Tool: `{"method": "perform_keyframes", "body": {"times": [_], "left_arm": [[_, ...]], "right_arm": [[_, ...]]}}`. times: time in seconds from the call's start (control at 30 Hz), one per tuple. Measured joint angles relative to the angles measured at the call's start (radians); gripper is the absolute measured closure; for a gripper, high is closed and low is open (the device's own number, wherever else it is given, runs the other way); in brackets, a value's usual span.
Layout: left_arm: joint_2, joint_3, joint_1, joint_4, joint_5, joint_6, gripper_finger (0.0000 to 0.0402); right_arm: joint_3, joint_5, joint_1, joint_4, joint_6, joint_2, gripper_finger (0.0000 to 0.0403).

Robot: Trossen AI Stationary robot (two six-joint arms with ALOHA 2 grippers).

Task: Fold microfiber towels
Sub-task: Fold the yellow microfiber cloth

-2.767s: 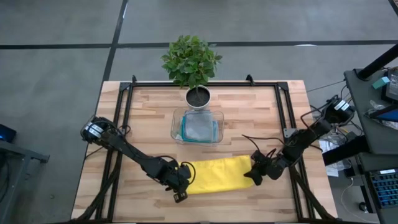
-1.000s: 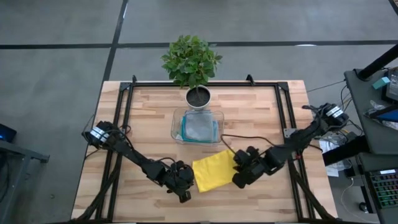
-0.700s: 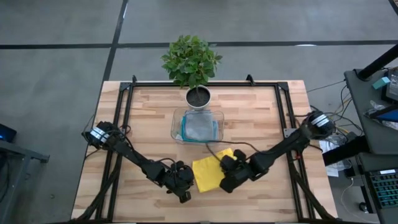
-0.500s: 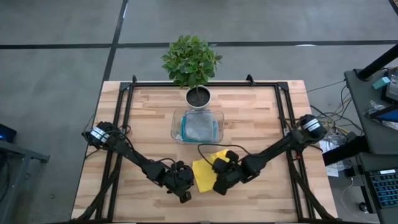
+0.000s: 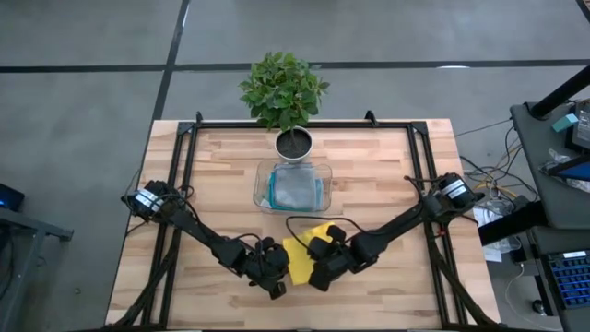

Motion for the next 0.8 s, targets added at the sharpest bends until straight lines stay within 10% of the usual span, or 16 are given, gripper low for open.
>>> {"method": "perform_keyframes", "body": {"times": [0.8], "left_arm": [[0.002,0.0,-0.001,0.003,0.002,-0.006,0.0371]], "right_arm": [[-0.002,-0.011,-0.027,0.167,-0.12,0.029,0.0189]]}}
